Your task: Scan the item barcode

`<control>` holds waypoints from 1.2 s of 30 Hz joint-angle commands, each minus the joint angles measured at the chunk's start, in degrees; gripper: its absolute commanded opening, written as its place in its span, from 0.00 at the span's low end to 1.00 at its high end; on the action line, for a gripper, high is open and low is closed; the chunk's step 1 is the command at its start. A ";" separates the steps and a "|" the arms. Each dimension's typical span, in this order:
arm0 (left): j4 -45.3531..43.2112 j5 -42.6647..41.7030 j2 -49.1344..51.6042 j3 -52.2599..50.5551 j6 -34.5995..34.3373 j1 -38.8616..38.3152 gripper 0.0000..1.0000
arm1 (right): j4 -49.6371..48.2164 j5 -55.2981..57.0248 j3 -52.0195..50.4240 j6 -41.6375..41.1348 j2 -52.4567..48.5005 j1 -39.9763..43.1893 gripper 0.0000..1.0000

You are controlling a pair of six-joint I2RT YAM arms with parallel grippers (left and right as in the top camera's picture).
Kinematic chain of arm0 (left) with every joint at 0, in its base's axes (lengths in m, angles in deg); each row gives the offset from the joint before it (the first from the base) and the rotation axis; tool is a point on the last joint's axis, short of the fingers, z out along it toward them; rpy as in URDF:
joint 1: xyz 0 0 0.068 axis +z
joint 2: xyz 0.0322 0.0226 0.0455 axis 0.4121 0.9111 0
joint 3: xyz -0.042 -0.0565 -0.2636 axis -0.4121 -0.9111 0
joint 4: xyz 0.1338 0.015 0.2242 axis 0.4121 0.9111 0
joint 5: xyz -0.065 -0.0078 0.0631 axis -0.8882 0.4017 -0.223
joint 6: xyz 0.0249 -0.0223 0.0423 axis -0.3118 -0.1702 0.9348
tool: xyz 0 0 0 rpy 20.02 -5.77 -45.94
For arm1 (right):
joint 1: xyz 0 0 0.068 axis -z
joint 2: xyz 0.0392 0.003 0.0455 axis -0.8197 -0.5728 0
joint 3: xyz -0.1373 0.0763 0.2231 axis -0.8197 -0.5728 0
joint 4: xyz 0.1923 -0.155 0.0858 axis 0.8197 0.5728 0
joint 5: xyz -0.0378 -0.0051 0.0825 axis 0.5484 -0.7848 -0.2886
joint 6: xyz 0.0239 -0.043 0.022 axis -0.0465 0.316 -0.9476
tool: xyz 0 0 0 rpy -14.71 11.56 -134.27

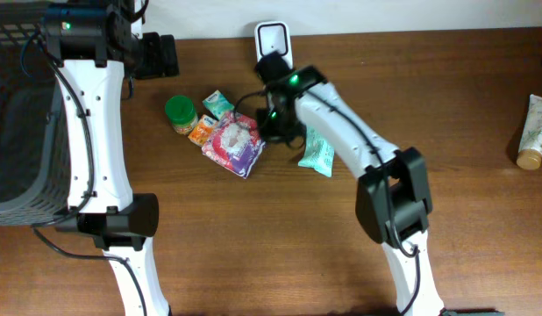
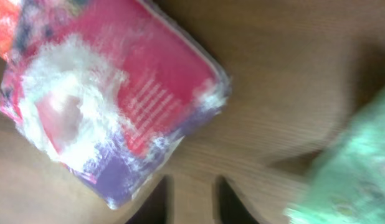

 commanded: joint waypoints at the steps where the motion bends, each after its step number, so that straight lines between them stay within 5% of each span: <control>1: 0.04 0.46 -0.63 0.66 0.31 0.35 0.99 | 5.25 1.55 6.38 0.79 0.42 4.13 0.54; 2: 0.04 0.46 -0.63 0.66 0.31 0.35 0.99 | 6.69 1.57 7.15 0.81 0.42 5.60 0.70; 4: 0.04 0.46 -0.66 0.66 0.31 0.31 0.99 | 8.52 1.64 7.21 2.27 0.42 8.66 0.75; 7: 0.04 0.46 -0.63 0.66 0.31 0.35 0.99 | 13.51 1.53 7.17 4.68 0.39 15.45 0.99; 12: 0.04 0.46 -0.63 0.66 0.31 0.35 0.99 | 19.21 -0.59 2.05 16.26 0.26 21.75 0.99; 20: 0.04 0.46 -0.63 0.66 0.31 0.37 0.99 | 4.04 -20.17 -14.99 20.31 0.17 25.49 1.00; 30: 0.04 0.46 -0.63 0.66 0.31 0.02 0.99 | -11.96 -29.51 -27.74 14.58 0.15 25.38 0.73; 36: 0.04 0.46 -0.63 0.66 0.31 -0.07 0.99 | -19.02 -33.05 -33.09 13.35 0.11 25.35 0.29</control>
